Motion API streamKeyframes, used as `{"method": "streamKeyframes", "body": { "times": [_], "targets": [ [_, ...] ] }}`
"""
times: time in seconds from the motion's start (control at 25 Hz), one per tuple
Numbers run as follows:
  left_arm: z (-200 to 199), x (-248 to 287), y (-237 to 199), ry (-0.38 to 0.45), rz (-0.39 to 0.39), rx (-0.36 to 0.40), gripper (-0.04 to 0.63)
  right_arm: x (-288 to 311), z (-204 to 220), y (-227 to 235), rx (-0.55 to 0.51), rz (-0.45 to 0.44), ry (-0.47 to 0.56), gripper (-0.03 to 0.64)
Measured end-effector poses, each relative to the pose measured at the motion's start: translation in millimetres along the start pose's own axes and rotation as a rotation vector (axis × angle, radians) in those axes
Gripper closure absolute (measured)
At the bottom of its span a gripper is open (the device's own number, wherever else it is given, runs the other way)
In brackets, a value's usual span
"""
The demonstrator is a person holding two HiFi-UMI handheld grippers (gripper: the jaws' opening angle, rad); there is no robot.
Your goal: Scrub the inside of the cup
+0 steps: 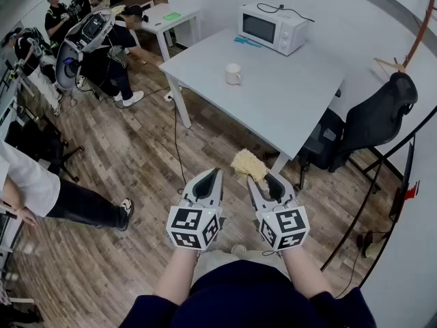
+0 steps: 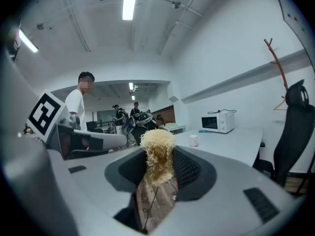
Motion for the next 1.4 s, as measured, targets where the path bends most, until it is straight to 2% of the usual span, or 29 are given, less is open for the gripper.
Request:
{"method": "streamKeyframes", "body": {
  "times": [0.48, 0.68, 1.04, 1.4],
  "targets": [
    [6.6, -5.0, -3.2, -0.011, -0.014, 0.008, 0.578, 1.0, -1.0, -7.9, -0.001, -0.012, 0.005, 0.457],
    [7.5, -5.9, -4.5, -0.007, -0.022, 0.001, 0.578, 0.8, -2.5, -11.3, 0.019, -0.049, 0.019, 0.457],
    [8.4, -2.7, -4.8, 0.004, -0.057, -0.016, 0.578, 3.9, 0.7, -6.7, 0.001, -0.059, -0.006, 0.457],
    [9.7, -2.4, -22.0, -0.019, -0.104, -0.007, 0.578, 25.6, 6.5, -9.4, 0.058, -0.08, -0.016, 0.457]
  ]
}}
Point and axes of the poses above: the fingertips, and each gripper's own axes: x forward along the fingers, y to its right, z out of its underside, the point moved 5 cm from there along -x, backward along the fingers, and after that the axes turned 3 degrees about -z, right-handed, at the moved point
